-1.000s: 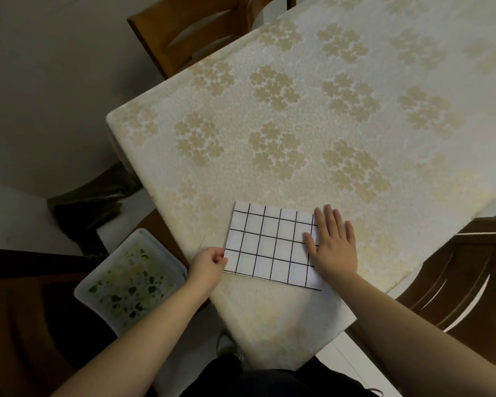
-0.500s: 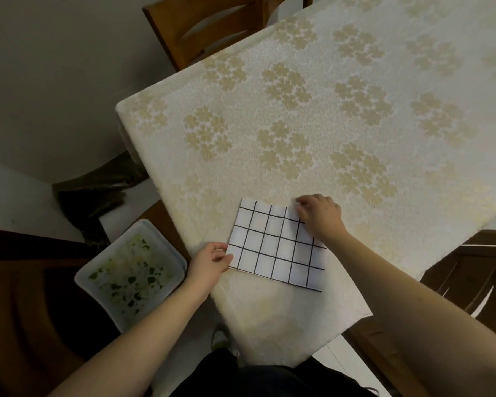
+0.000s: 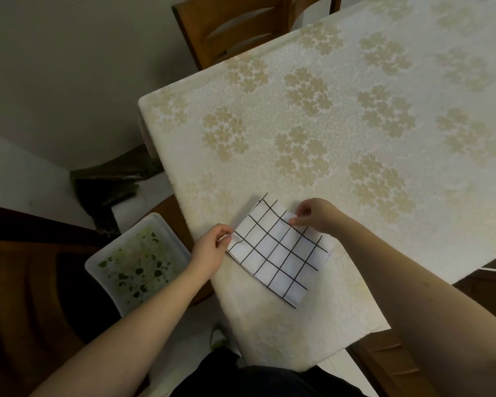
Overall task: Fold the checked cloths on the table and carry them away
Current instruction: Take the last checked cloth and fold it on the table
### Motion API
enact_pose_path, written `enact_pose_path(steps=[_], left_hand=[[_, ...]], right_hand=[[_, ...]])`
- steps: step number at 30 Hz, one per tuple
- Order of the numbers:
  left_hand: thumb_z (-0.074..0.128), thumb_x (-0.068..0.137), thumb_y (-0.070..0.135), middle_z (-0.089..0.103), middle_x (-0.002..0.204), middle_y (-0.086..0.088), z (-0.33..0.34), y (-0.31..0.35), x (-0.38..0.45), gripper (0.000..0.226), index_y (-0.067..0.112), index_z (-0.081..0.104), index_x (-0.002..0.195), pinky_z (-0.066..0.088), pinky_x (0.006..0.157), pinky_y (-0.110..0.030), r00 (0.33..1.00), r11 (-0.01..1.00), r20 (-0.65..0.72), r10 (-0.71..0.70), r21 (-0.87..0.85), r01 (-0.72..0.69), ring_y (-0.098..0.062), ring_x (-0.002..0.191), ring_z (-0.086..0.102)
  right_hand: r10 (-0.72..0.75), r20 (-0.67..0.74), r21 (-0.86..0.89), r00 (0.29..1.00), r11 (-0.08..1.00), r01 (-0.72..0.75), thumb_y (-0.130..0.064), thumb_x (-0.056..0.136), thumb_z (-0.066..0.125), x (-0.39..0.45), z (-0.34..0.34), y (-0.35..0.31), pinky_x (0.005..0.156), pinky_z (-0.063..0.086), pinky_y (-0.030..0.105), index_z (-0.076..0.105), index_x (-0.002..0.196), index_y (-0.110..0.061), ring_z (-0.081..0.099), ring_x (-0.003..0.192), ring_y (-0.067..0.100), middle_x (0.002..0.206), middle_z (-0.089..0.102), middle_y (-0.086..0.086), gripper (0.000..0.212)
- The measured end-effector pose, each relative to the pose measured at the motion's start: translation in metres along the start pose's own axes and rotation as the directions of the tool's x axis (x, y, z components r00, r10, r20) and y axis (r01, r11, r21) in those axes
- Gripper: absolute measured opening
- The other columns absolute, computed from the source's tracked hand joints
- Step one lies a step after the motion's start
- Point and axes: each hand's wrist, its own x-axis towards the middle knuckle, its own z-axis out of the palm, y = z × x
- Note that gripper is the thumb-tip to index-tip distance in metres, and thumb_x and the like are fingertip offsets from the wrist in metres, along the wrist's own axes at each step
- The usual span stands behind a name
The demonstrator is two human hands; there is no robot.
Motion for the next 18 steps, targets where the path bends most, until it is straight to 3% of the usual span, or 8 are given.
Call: enact_pose_path(steps=[4, 8, 11, 15, 18], left_hand=[[0.057, 0.098, 0.018, 0.066, 0.114, 0.003, -0.003, 0.005, 0.012, 0.022, 0.039, 0.063, 0.097, 0.052, 0.093, -0.036, 0.992, 0.95, 0.001, -0.126, -0.288, 0.121, -0.018, 0.107, 0.061], [0.059, 0.097, 0.02, 0.062, 0.122, -0.008, -0.002, 0.015, 0.021, 0.019, 0.034, 0.06, 0.109, 0.057, 0.084, -0.039, 0.954, 0.716, 0.091, -0.285, -0.641, 0.275, -0.027, 0.109, 0.063], [0.058, 0.097, 0.031, 0.064, 0.121, -0.009, 0.009, 0.026, 0.015, 0.023, 0.028, 0.051, 0.118, 0.057, 0.083, -0.037, 0.941, 0.59, 0.19, -0.281, -0.739, 0.325, -0.025, 0.105, 0.066], [0.058, 0.096, 0.029, 0.067, 0.117, -0.013, 0.035, 0.028, -0.005, 0.04, 0.026, 0.043, 0.133, 0.057, 0.076, -0.03, 0.935, 0.702, 0.285, -0.209, -0.622, 0.347, -0.024, 0.093, 0.07], [0.06, 0.096, 0.019, 0.059, 0.132, -0.012, 0.048, 0.026, -0.007, 0.048, 0.02, 0.04, 0.14, 0.056, 0.079, -0.028, 0.958, 0.761, 0.228, -0.175, -0.585, 0.279, -0.024, 0.103, 0.066]], right_hand=[[0.014, -0.004, 0.158, 1.0, 0.987, -0.013, -0.036, 0.079, 0.079, -0.011, 0.001, 0.004, 0.059, 0.039, 0.021, 0.063, 0.084, -0.015, 0.049, 0.065, 0.011, 0.072, 0.056, -0.004, 0.027], [0.026, -0.035, 0.403, 0.999, 0.915, -0.009, -0.032, 0.081, 0.078, -0.026, 0.003, 0.013, 0.071, 0.045, 0.025, 0.064, 0.098, -0.02, 0.061, 0.076, 0.013, 0.083, 0.066, 0.001, 0.025], [0.042, -0.059, 0.657, 0.997, 0.754, 0.007, -0.026, 0.088, 0.071, -0.043, 0.005, 0.014, 0.072, 0.049, 0.015, 0.062, 0.114, -0.017, 0.068, 0.081, 0.007, 0.088, 0.07, -0.001, 0.029], [0.102, -0.081, 0.847, 0.991, 0.532, 0.014, -0.026, 0.092, 0.065, -0.057, 0.014, 0.026, 0.09, 0.051, 0.033, 0.061, 0.122, -0.015, 0.069, 0.105, 0.023, 0.112, 0.073, 0.008, 0.032], [0.15, -0.11, 0.887, 0.983, 0.46, 0.029, -0.021, 0.094, 0.062, -0.068, 0.017, 0.032, 0.082, 0.055, 0.032, 0.06, 0.124, -0.014, 0.07, 0.103, 0.025, 0.111, 0.073, 0.01, 0.03]])
